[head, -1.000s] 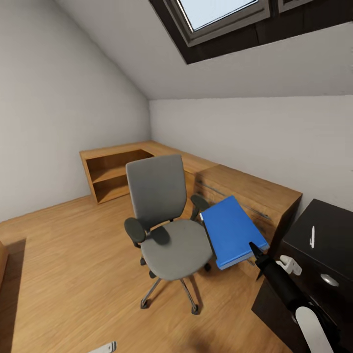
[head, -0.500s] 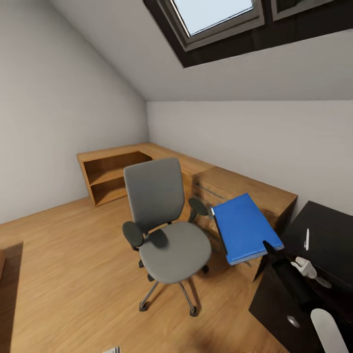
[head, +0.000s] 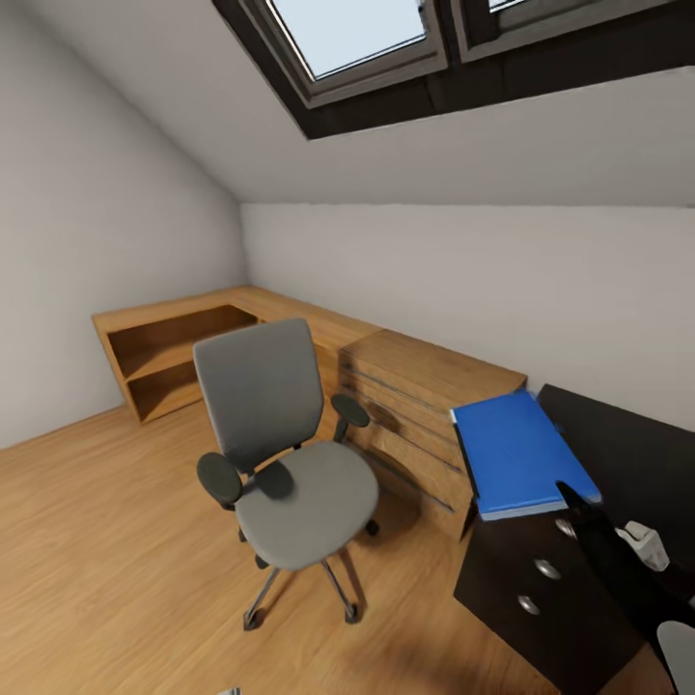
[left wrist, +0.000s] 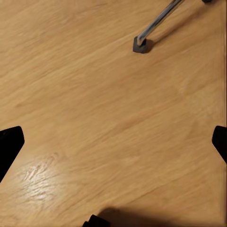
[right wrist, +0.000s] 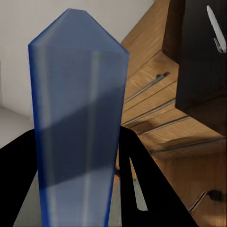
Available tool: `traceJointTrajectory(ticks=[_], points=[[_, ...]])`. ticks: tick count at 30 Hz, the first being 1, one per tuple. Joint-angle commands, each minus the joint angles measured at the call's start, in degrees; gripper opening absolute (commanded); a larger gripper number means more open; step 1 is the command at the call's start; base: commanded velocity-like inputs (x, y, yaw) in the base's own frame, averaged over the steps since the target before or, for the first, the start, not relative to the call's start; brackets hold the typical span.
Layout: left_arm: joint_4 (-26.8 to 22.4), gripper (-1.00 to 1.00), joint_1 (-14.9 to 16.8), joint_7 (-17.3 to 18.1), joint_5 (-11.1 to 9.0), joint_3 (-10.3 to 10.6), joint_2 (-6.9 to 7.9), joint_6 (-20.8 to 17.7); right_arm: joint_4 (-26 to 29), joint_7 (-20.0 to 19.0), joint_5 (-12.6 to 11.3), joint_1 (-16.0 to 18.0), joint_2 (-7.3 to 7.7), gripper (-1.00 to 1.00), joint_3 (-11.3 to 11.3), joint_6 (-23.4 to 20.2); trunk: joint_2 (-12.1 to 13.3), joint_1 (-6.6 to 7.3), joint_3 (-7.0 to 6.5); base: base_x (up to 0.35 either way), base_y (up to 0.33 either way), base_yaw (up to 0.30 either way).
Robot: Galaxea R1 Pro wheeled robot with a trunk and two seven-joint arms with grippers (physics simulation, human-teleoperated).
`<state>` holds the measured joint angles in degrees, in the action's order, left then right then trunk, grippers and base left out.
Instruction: In the bedroom, organize the workspace by keeping the computer under the desk, ensuring the monitor is on the desk, placing the keyboard on the desk next to the monitor, placing the mouse on the desk next to the keyboard, moving the folder from the swivel chair onto the desk next to the mouse, stacking the notebook on top of the folder with the pen on top of the notebook, and positioning the swivel chair next to the desk.
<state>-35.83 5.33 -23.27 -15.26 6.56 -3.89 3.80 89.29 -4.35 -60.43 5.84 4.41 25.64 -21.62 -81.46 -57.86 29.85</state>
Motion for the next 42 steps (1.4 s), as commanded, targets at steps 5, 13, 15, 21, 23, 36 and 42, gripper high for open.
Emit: traceJointTrajectory(ticks=[5,13,15,21,23,36,42], points=[[0.83,1.00,0.03,-0.33,-0.58,0.31,-0.02,0.31,-0.66,0.36,-0.34,0.05,-0.02,-1.00,2.34,-0.45,1.99,1.11,-0.85,0.000,0.000,-0.299],[1.43,1.00,0.03,-0.29,-0.56,0.31,-0.08,0.48,-1.87,2.68,-0.36,0.05,-0.02,-1.00,4.03,-0.35,3.19,1.77,-1.39,0.000,0.000,-0.300],[1.45,1.00,0.03,-0.29,-0.56,0.31,-0.08,0.52,-2.16,3.31,-0.38,0.05,-0.02,-1.00,4.09,-0.27,3.19,1.77,-1.39,0.000,0.000,-0.300],[1.53,1.00,0.03,-0.29,-0.56,0.30,-0.10,0.59,-2.43,3.94,-0.35,0.05,0.04,-1.00,4.15,-0.18,3.19,1.77,-1.39,0.000,0.000,-0.300],[1.55,1.00,0.03,-0.29,-0.56,0.30,-0.14,0.59,-2.45,3.98,-0.32,0.05,0.06,-1.00,4.17,-0.18,3.19,1.77,-1.39,0.000,0.000,-0.300],[2.43,1.00,0.03,-0.29,-0.56,0.39,-0.39,0.59,-3.00,4.00,-0.30,0.05,0.15,-1.00,5.18,0.03,3.19,1.77,-1.39,0.000,0.000,-0.300],[2.43,1.00,0.03,-0.29,-0.56,0.37,-0.42,0.61,-3.63,4.00,-0.30,0.05,0.15,-1.00,5.34,0.08,3.19,1.77,-1.39,0.000,0.000,-0.300]])
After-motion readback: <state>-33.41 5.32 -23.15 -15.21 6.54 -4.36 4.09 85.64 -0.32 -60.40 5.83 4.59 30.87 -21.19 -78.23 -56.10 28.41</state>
